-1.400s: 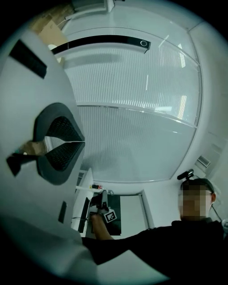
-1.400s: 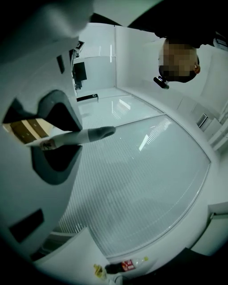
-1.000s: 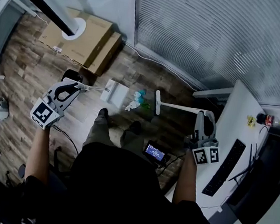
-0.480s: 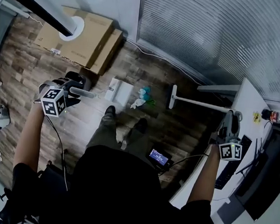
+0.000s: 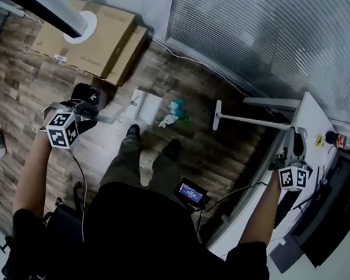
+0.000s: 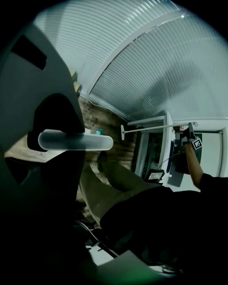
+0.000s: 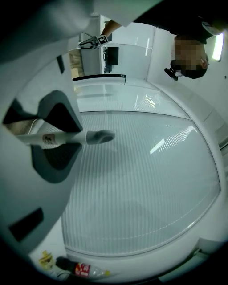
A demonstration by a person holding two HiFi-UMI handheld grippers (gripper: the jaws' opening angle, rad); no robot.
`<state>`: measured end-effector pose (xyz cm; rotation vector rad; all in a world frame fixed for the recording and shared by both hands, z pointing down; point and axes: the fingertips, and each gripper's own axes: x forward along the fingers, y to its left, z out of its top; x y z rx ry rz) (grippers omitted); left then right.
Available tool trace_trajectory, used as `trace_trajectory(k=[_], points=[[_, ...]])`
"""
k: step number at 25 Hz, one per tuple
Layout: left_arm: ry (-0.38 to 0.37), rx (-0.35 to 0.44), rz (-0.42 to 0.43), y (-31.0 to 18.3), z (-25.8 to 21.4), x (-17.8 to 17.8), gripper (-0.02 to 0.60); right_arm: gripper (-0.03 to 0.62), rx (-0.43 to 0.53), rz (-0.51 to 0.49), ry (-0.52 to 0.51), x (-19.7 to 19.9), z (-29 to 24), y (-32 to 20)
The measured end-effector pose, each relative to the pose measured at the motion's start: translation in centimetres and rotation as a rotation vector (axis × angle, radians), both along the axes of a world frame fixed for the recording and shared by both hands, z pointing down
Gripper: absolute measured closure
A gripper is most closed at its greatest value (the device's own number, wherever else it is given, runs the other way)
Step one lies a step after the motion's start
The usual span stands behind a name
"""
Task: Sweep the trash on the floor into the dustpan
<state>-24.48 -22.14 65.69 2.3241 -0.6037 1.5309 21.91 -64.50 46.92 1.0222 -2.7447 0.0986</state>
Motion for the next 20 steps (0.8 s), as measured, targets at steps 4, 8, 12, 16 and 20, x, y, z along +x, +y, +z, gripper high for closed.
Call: trace_trajectory(k=[4, 8, 12, 16, 20], points=[[-0.006, -0.020, -0.062, 0.6, 0.0, -0.3, 0.466, 0.503, -0.016, 0.029, 0.031, -2.2, 3.2, -0.2], [0.024, -0.028, -0.141, 1.4, 0.1, 0.2, 0.469, 0.503, -0.032, -0.072, 0.129, -6.5, 8.4, 3.0], [0.062, 0.027, -0.175, 0.6, 0.2, 0.5, 0.466, 0.496, -0.091, -0.166, 0.066, -11.5, 11.5, 7.8], [0.091, 0.059, -0.192, -0.1, -0.1, 1.0, 0.465, 0.485, -0.186, -0.281, 0.021, -16.2, 12.3, 12.4], [0.097, 0.074, -0.159, -0.6, -0.1, 1.5, 0.466, 0.467, -0.317, -0.367, -0.003, -18.7, 13.6, 16.7]])
